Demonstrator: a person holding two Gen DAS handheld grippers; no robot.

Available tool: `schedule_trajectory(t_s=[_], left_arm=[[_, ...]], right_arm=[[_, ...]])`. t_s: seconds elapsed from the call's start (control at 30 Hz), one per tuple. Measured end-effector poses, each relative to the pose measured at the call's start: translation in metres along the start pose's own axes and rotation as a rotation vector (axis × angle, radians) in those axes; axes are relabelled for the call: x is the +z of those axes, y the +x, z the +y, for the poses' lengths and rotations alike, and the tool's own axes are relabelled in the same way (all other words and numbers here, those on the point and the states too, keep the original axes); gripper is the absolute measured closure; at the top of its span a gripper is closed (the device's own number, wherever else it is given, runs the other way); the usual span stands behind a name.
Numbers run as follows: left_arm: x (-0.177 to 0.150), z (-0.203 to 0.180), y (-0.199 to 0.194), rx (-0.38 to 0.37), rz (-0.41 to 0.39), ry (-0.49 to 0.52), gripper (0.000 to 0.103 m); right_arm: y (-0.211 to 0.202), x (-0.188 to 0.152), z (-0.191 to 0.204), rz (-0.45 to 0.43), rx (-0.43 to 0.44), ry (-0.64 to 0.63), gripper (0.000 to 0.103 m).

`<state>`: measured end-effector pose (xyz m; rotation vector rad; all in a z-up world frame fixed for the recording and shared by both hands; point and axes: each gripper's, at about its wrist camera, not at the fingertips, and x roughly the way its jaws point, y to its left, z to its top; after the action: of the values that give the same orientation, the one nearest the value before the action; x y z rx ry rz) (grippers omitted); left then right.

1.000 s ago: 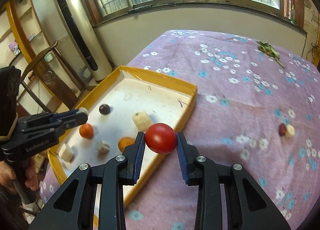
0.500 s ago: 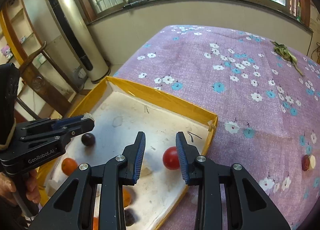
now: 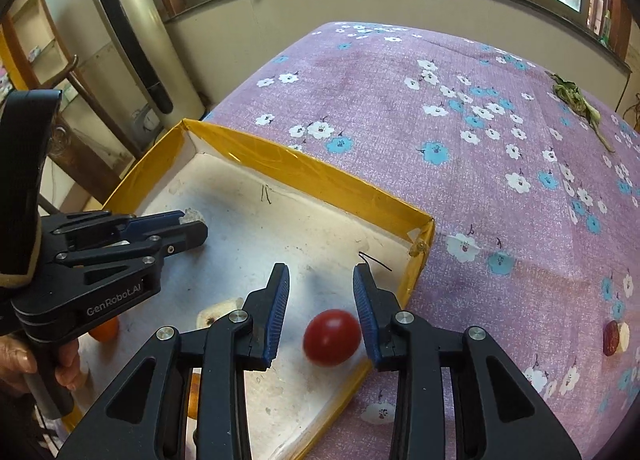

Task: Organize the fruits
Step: 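Open both grippers to release the tomato and cream block into the tray, then withdraw both grippers from the tray toward the cream disc and red date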

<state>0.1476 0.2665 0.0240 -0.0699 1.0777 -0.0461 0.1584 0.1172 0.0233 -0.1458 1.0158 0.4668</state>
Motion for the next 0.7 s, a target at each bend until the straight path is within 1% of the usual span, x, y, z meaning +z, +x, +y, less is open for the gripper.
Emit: schedule_trajectory(t_s=[0.07,0.1,0.23,0.37,0.47,0.57,0.63,0.7], left_arm=[[-0.001,0.0,-0.002,0.009,0.002,0.005,0.077],[-0.002,0.0,-0.004,0.014,0.0,0.008,0.075],[-0.009,0.001,-0.017,0.041,-0.036,0.012,0.062],[-0.017,-0.001,-0.031,0.072,-0.072,0.022,0.054],[-0.023,-0.004,-0.041,0.085,-0.094,0.025,0.051],[-0.029,-0.009,-0.052,0.101,-0.119,0.028,0.045],[-0.035,-0.014,-0.06,0.119,-0.135,0.029,0.038],[-0.04,-0.021,-0.066,0.129,-0.147,0.028,0.037]], right_arm=[[-0.002,-0.001,0.001,-0.001,-0.003,0.002,0.07],[-0.005,-0.002,0.002,-0.005,-0.004,0.004,0.069],[-0.021,-0.008,0.0,-0.024,-0.006,0.022,0.068],[-0.04,-0.017,-0.004,-0.046,0.005,0.058,0.066],[-0.052,-0.03,-0.007,-0.046,0.012,0.089,0.064],[-0.059,-0.045,-0.008,-0.036,0.013,0.103,0.063],[-0.062,-0.056,-0.011,-0.029,0.014,0.116,0.06],[-0.064,-0.067,-0.016,-0.022,0.019,0.135,0.057]])
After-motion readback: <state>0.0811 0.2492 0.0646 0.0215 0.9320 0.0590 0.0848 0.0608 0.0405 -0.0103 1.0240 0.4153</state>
